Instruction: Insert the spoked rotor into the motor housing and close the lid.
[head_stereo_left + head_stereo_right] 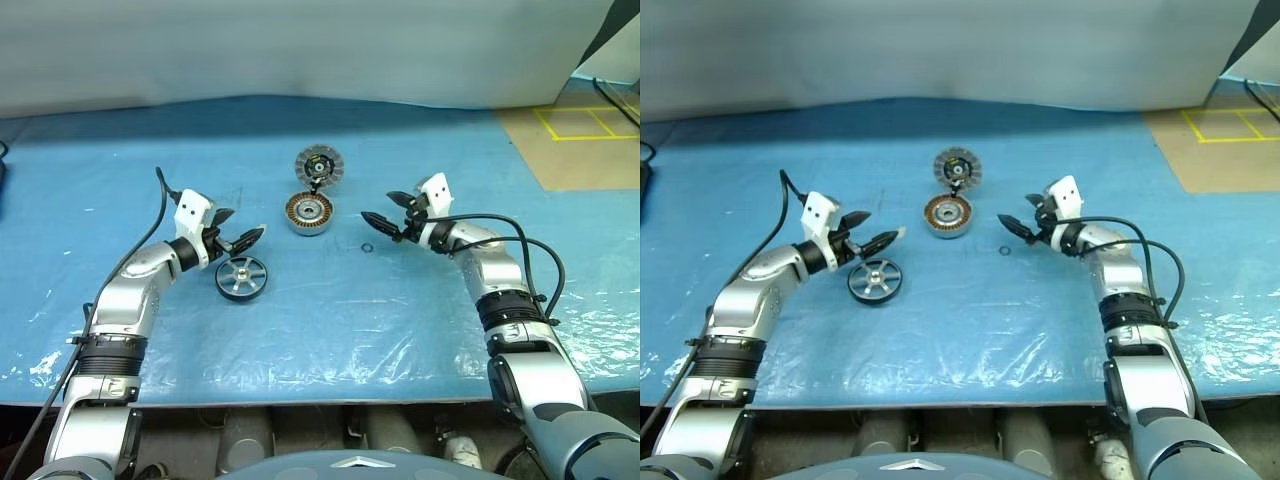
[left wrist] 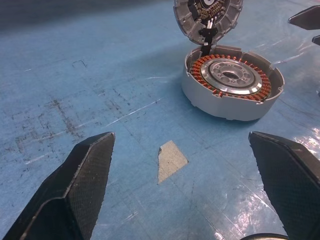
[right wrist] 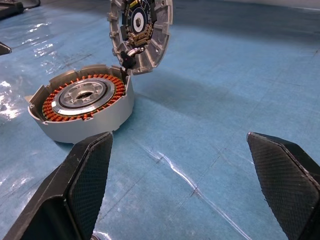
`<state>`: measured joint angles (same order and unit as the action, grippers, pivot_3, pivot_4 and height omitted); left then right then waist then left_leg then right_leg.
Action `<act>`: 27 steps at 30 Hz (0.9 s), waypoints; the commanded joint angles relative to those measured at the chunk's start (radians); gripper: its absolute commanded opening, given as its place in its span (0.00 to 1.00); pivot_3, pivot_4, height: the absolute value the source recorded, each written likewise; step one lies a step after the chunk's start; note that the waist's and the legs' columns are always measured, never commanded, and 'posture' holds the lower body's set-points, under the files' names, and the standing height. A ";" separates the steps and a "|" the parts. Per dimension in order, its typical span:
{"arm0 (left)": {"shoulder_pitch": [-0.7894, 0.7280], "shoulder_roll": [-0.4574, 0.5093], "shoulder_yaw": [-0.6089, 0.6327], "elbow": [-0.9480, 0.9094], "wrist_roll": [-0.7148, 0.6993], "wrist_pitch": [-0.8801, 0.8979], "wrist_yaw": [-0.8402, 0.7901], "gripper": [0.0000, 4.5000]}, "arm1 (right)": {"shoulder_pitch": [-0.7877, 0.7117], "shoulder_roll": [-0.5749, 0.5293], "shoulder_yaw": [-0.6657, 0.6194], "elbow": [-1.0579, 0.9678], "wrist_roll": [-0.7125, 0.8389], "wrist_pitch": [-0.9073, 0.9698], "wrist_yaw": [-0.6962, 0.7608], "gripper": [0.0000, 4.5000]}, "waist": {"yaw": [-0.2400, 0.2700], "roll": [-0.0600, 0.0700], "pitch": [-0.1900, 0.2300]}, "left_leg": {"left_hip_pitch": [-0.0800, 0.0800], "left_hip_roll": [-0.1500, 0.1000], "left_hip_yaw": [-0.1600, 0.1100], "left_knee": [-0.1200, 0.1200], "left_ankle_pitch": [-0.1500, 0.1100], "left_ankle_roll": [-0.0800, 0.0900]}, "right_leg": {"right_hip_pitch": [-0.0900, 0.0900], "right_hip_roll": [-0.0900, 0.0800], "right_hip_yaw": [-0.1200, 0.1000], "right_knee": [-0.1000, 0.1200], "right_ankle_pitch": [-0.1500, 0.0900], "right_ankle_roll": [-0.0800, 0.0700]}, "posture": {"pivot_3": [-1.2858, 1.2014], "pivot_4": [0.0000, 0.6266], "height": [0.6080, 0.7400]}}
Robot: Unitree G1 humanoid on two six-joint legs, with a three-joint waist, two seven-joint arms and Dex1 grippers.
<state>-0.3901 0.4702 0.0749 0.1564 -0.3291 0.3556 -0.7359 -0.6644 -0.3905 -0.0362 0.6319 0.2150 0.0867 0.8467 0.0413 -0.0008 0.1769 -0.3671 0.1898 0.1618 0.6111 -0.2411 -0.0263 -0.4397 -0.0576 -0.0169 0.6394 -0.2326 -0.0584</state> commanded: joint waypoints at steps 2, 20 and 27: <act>-0.006 0.004 0.013 -0.027 -0.002 -0.017 0.002 1.00 | -0.025 -0.001 -0.015 -0.014 0.007 -0.021 0.002 1.00 | 0.000 0.000 0.000 | 0.000 0.000 0.000 0.000 0.000 0.000 | 0.000 0.000 0.000 0.000 0.000 0.000 | 0.52 0.24 1.00; -0.008 0.004 0.010 -0.030 -0.003 -0.013 0.000 1.00 | -0.021 -0.004 -0.017 -0.019 0.008 -0.019 0.001 1.00 | 0.000 0.000 0.000 | 0.000 0.000 0.000 0.000 0.000 0.000 | 0.000 0.000 0.000 0.000 0.000 0.000 | 0.52 0.24 1.00; -0.014 0.009 0.009 -0.022 -0.001 -0.014 -0.006 1.00 | -0.023 -0.002 -0.031 -0.006 0.005 -0.032 -0.044 1.00 | 0.000 0.000 0.000 | 0.000 0.000 0.000 0.000 0.000 0.000 | 0.000 0.000 0.000 0.000 0.000 0.000 | 0.52 0.24 1.00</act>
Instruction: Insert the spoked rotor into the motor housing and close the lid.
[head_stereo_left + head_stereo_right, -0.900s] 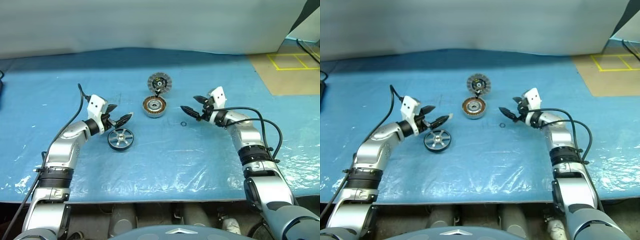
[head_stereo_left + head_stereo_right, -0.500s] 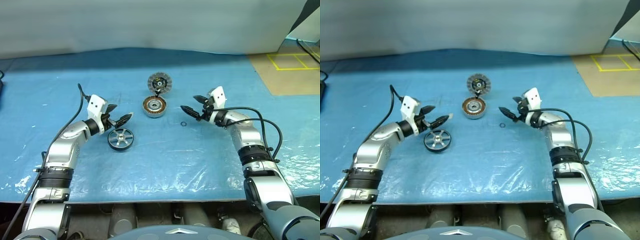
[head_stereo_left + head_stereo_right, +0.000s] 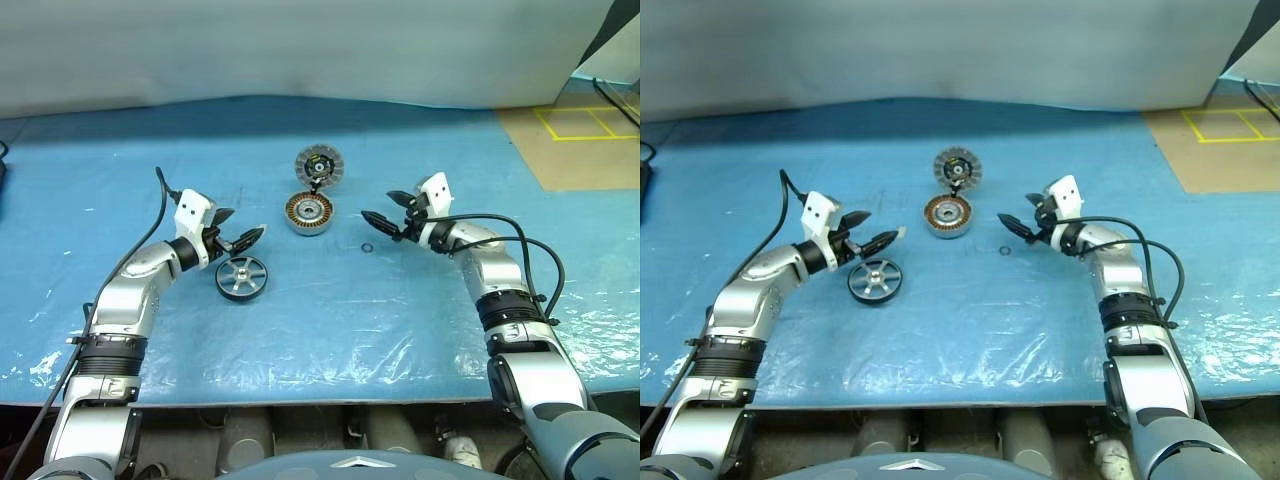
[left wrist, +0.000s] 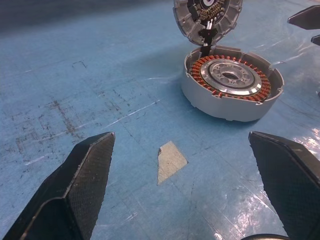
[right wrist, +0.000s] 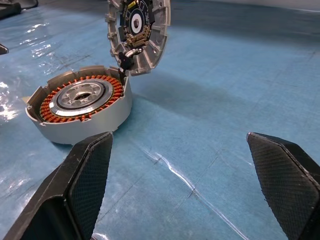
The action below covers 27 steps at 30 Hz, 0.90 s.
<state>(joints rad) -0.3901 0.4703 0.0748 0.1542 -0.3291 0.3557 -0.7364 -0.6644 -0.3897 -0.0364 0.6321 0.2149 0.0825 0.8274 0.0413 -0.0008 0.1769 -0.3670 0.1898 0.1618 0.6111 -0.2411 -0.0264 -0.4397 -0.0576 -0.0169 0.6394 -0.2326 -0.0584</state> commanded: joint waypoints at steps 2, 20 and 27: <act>-0.015 0.010 0.010 -0.018 -0.001 -0.015 -0.007 1.00 | -0.025 -0.005 -0.031 -0.002 0.002 -0.023 -0.042 1.00 | 0.000 0.000 0.000 | 0.000 0.000 0.000 0.000 0.000 0.000 | 0.000 0.000 0.000 0.000 0.000 0.000 | 0.52 0.24 1.00; -0.001 -0.001 0.010 -0.009 0.001 -0.026 -0.006 1.00 | -0.018 -0.027 -0.015 -0.019 -0.014 0.006 -0.026 1.00 | 0.000 0.000 0.000 | 0.000 0.000 0.000 0.000 0.000 0.000 | 0.000 0.000 0.000 0.000 0.000 0.000 | 0.52 0.24 1.00; -0.003 -0.009 0.003 0.003 0.004 -0.033 -0.007 1.00 | -0.031 -0.181 0.172 -0.206 -0.128 0.072 0.223 1.00 | 0.000 0.000 0.000 | -0.001 0.000 0.000 0.000 0.000 0.000 | 0.000 0.000 0.000 0.000 0.000 0.000 | 0.52 0.24 1.00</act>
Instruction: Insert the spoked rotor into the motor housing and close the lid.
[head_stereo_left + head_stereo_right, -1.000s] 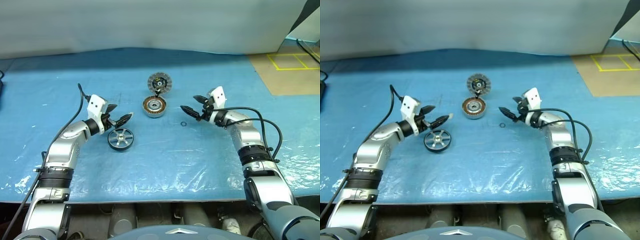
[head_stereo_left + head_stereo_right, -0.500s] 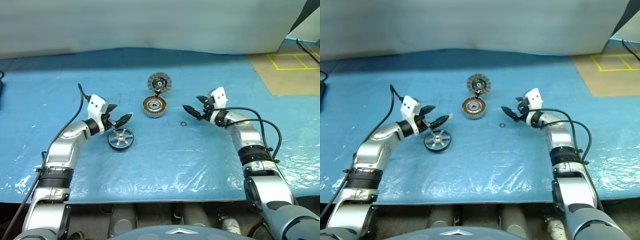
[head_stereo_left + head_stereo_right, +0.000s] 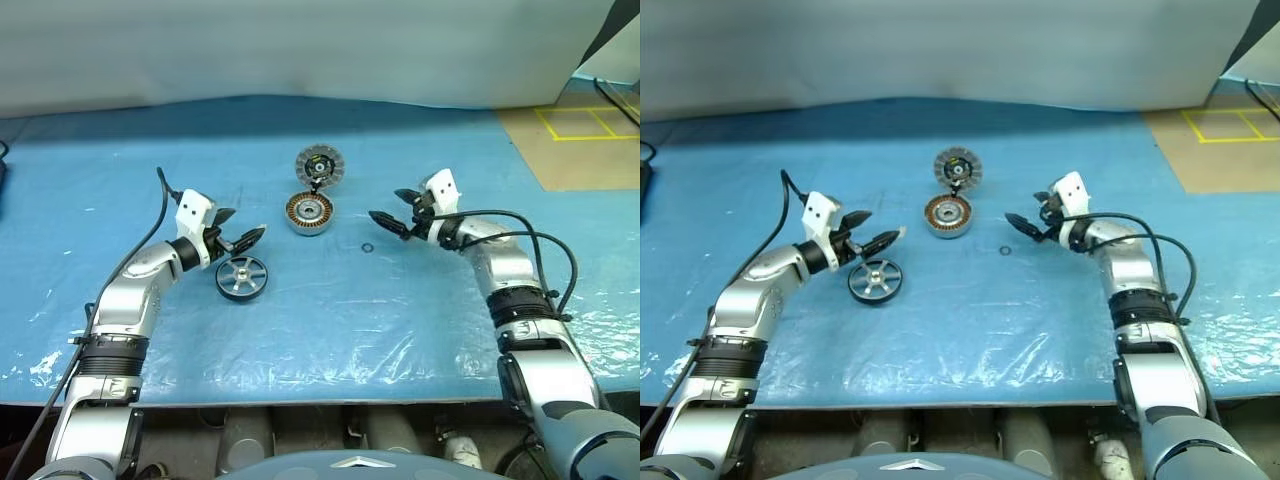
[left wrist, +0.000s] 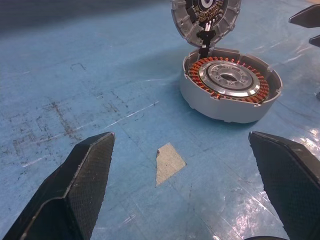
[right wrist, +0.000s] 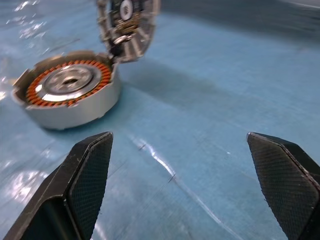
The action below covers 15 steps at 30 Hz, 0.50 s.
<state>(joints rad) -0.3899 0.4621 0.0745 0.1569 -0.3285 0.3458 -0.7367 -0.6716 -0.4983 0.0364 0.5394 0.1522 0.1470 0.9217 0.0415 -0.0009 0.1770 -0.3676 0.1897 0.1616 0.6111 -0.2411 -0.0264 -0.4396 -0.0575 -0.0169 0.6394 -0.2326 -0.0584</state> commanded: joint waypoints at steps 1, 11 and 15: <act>-0.006 -0.003 0.001 0.004 0.004 -0.025 -0.007 1.00 | -0.039 -0.099 0.134 -0.128 -0.091 0.003 0.167 1.00 | 0.000 0.000 0.000 | 0.000 0.000 0.000 0.000 0.000 0.000 | 0.000 0.000 0.000 0.000 0.000 0.000 | 0.52 0.24 1.00; -0.024 -0.014 -0.007 0.032 0.015 -0.046 -0.010 1.00 | -0.343 -0.095 0.347 0.026 -0.260 -0.172 0.400 1.00 | -0.002 -0.001 0.000 | 0.001 0.001 0.000 0.001 -0.001 0.003 | 0.000 0.000 0.000 0.002 0.001 -0.001 | 0.52 0.24 1.00; -0.020 -0.014 -0.008 0.029 0.017 -0.044 -0.011 1.00 | -0.474 -0.006 0.413 0.176 -0.339 -0.290 0.407 1.00 | -0.005 -0.001 0.000 | -0.001 0.001 0.000 0.001 -0.001 0.003 | -0.002 0.000 -0.001 0.002 0.001 -0.001 | 0.52 0.24 1.00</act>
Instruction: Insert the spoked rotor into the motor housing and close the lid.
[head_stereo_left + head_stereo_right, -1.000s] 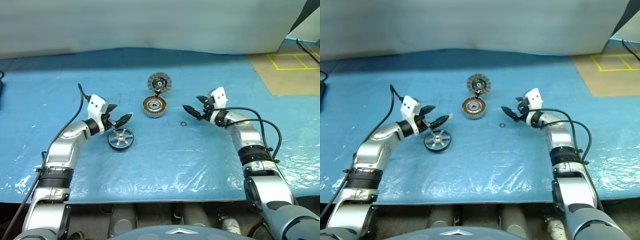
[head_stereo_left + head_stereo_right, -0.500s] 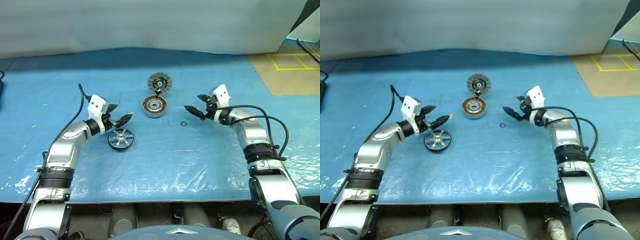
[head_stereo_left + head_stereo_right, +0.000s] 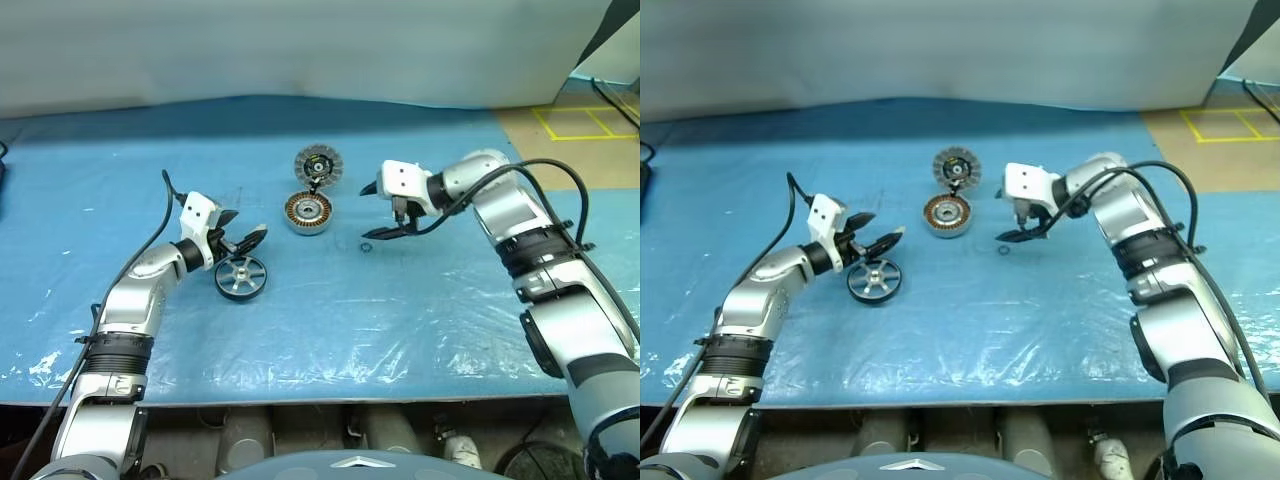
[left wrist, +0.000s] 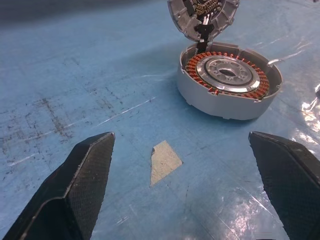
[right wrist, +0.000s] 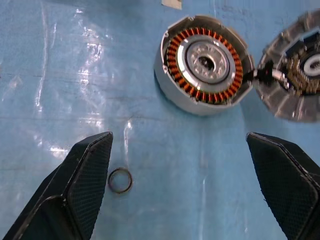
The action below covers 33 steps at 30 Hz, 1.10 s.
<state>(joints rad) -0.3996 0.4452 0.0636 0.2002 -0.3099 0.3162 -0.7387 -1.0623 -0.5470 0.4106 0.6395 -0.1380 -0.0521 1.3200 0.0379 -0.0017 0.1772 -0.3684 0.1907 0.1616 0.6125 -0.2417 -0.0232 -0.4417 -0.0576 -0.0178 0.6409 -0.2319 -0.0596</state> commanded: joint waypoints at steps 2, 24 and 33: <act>-0.013 0.004 0.002 -0.013 -0.001 -0.014 -0.010 1.00 | -0.146 0.095 0.072 0.178 -0.095 -0.155 0.004 1.00 | -0.002 0.000 0.000 | -0.001 0.001 0.000 0.000 0.000 0.000 | -0.001 0.000 -0.001 0.001 0.000 -0.001 | 0.52 0.24 1.00; 0.021 0.006 0.007 -0.048 -0.002 -0.007 0.004 1.00 | -0.361 0.337 0.137 0.611 -0.330 -0.353 -0.202 1.00 | -0.008 0.000 0.000 | -0.013 0.005 -0.003 0.005 0.001 -0.002 | -0.018 0.001 -0.005 0.017 -0.003 -0.009 | 0.52 0.24 1.00; 0.036 0.007 0.011 -0.067 -0.006 0.000 0.013 1.00 | -0.354 0.387 0.135 0.641 -0.342 -0.343 -0.231 1.00 | -0.016 0.000 0.000 | -0.013 0.004 -0.003 0.005 0.001 -0.002 | -0.017 0.001 -0.005 0.017 -0.003 -0.009 | 0.52 0.24 1.00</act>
<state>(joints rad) -0.3667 0.4435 0.0572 0.1767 -0.3082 0.3178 -0.7314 -1.3954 -0.1630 0.5609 1.2873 -0.4770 -0.3930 1.0975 0.0218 -0.0016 0.1773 -0.3818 0.1952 0.1582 0.6177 -0.2403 -0.0252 -0.4591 -0.0569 -0.0228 0.6576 -0.2353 -0.0689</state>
